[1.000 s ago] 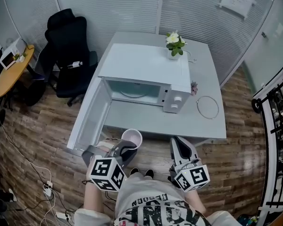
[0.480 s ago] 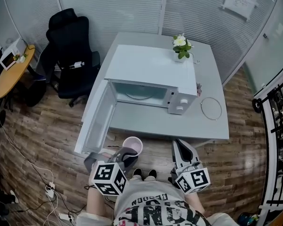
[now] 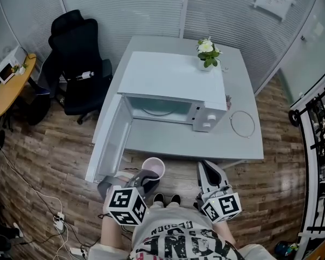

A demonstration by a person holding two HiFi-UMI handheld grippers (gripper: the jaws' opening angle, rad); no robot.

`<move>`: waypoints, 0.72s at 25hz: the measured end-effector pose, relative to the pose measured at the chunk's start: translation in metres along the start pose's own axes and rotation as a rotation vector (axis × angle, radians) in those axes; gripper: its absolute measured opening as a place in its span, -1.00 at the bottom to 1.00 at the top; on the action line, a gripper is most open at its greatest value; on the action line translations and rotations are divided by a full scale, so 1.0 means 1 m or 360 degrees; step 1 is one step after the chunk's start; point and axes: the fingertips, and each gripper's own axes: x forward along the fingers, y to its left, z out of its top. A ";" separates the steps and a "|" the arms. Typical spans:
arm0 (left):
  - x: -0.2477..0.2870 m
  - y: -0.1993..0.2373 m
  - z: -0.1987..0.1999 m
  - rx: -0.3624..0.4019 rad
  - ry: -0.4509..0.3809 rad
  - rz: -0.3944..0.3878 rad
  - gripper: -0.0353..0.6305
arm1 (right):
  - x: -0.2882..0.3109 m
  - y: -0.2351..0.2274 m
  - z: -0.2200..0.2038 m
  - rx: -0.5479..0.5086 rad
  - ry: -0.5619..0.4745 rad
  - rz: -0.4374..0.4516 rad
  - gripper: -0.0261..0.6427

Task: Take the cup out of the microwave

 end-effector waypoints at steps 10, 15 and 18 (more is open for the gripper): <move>0.002 0.008 -0.001 0.0003 -0.0016 0.0000 -0.77 | 0.008 -0.002 -0.002 0.0009 0.0007 -0.0003 -0.85; 0.002 0.009 -0.003 0.0003 -0.0018 0.0004 -0.77 | 0.010 0.000 -0.004 0.0014 0.0011 -0.0004 -0.85; 0.000 0.010 -0.005 0.0003 -0.0018 0.0008 -0.77 | 0.011 0.002 -0.004 0.0010 0.0014 -0.0002 -0.85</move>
